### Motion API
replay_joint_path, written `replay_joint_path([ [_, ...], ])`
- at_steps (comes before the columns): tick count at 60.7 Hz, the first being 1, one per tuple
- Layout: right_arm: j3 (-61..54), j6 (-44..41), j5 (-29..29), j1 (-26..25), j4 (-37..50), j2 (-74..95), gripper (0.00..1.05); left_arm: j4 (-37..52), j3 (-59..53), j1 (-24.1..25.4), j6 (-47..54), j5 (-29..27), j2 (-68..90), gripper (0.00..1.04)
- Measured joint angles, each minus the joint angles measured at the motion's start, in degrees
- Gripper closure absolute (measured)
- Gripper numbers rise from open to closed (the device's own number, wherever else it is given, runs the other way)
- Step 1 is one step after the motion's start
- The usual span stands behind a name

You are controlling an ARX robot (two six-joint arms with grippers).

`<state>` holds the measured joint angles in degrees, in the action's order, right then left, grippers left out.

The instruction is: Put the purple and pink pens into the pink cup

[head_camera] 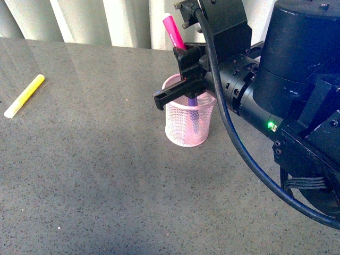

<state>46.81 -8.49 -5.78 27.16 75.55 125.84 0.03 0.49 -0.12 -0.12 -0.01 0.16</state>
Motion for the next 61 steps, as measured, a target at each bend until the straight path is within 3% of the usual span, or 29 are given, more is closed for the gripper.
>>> replay_joint_path([
  [17, -1.5, -0.1, 0.3, -0.2, 1.2, 1.8, 0.92, 0.0, 0.0, 0.0, 0.0, 0.0, 0.0, 0.07],
  [21, -2.1, 0.3, 0.6, -0.3, 1.0, 1.8, 0.76, 0.0, 0.0, 0.0, 0.0, 0.0, 0.0, 0.07],
  [45, -8.1, 4.0, 4.9, -2.0, -0.7, -6.7, 0.08, 0.0, 0.0, 0.0, 0.0, 0.0, 0.0, 0.07],
  [47, -8.9, 4.5, 5.6, -2.5, -1.5, -8.5, 0.05, 0.0, 0.0, 0.0, 0.0, 0.0, 0.0, 0.07],
  [53, -11.2, 6.2, 9.6, -4.2, -6.4, -15.3, 0.07, 0.0, 0.0, 0.0, 0.0, 0.0, 0.0, 0.07],
  [61, -15.9, 11.5, 17.3, -8.6, -21.9, -28.5, 0.07, 0.0, 0.0, 0.0, 0.0, 0.0, 0.0, 0.07],
])
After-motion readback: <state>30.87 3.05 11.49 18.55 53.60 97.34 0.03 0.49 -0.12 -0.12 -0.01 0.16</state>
